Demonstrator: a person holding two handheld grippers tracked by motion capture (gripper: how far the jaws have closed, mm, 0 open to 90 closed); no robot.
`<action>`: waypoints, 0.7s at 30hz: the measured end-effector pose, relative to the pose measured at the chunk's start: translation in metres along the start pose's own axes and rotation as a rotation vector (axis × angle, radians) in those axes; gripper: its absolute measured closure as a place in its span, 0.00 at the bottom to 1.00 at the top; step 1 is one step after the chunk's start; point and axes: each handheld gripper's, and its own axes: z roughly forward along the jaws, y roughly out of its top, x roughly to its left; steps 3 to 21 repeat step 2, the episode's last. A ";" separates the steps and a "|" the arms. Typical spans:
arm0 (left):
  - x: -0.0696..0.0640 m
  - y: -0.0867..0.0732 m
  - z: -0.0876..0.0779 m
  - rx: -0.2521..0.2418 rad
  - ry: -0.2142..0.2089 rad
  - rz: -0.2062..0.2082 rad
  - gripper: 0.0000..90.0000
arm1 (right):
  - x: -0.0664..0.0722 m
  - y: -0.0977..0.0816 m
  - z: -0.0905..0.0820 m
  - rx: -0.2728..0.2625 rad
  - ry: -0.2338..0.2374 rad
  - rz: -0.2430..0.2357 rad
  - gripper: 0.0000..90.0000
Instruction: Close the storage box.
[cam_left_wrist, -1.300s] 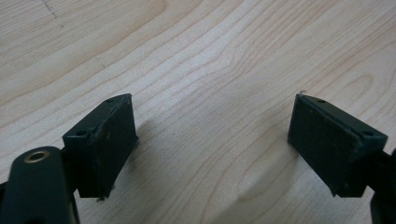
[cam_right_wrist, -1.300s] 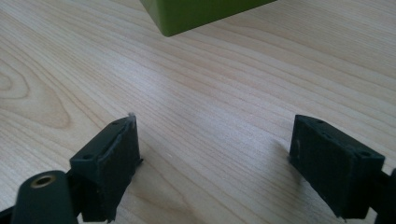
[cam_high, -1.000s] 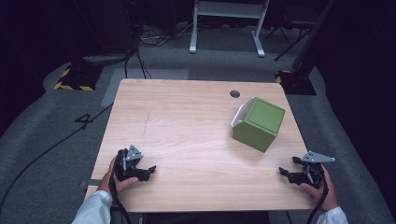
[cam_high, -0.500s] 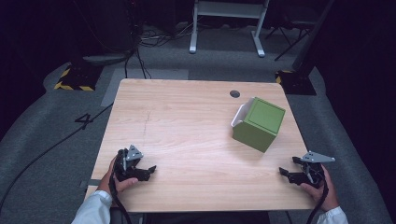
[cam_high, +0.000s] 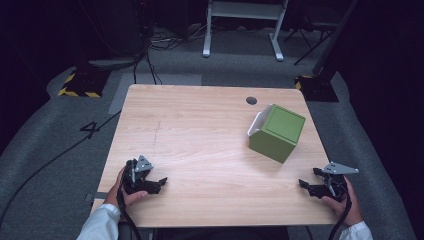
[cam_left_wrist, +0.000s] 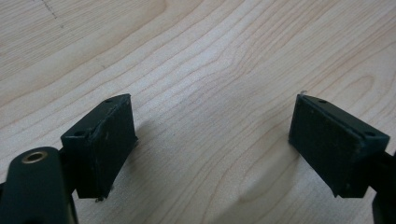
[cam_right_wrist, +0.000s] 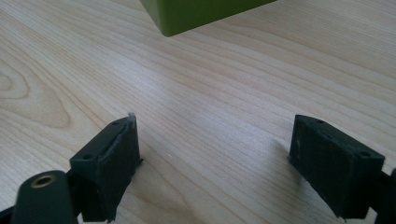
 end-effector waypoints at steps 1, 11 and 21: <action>0.000 0.000 0.000 0.000 0.000 0.000 0.16 | 0.000 0.000 0.000 0.000 0.000 0.000 0.18; 0.000 0.000 0.000 0.001 0.000 -0.001 0.16 | 0.000 0.000 0.000 0.000 0.000 0.000 0.18; 0.000 0.000 0.000 0.001 0.000 -0.001 0.16 | 0.000 0.000 0.000 0.000 0.000 0.000 0.18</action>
